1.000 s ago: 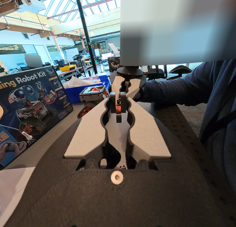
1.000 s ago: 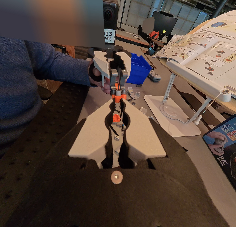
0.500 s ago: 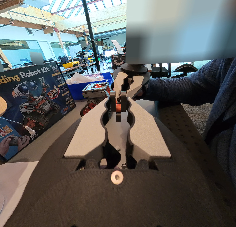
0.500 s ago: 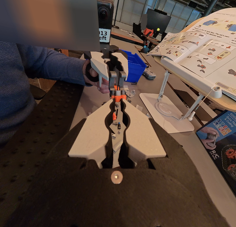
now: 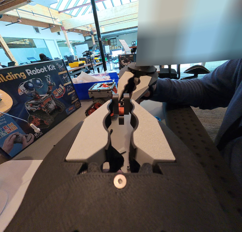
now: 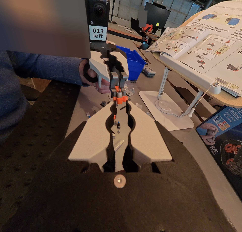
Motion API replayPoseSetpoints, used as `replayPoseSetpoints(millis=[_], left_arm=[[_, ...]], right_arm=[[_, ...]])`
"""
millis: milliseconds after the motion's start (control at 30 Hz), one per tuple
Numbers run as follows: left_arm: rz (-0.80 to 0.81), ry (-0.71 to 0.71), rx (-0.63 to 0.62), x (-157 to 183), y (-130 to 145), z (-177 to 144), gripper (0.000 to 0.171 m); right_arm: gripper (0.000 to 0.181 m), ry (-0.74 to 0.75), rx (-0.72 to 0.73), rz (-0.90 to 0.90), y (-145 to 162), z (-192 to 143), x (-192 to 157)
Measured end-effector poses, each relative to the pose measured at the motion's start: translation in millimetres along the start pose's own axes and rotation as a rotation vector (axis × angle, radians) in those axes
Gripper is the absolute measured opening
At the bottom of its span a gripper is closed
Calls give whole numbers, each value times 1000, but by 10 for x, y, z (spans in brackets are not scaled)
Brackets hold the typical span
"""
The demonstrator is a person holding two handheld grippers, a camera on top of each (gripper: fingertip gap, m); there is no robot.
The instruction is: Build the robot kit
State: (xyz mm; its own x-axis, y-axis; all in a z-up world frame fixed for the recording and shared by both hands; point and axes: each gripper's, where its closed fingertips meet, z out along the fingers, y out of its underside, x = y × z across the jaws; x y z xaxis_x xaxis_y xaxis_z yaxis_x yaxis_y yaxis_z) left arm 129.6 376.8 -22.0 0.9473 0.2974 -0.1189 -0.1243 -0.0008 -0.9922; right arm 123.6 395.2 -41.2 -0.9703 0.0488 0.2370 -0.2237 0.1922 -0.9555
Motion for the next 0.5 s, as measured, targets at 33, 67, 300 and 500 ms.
replayPoseSetpoints(millis=[33,67,300,500], left_arm=[[-1,-5,-2,-12,8,0,22],[0,-9,-5,-20,18,0,22],[16,-15,-39,-35,86,11,22],[54,9,-148,58,268,84,22]], right_arm=[[14,9,-11,0,16,-13,21],[14,12,-16,0,22,-29,33],[15,67,-61,-25,12,-188,137],[20,16,-285,-22,309,-531,-47]])
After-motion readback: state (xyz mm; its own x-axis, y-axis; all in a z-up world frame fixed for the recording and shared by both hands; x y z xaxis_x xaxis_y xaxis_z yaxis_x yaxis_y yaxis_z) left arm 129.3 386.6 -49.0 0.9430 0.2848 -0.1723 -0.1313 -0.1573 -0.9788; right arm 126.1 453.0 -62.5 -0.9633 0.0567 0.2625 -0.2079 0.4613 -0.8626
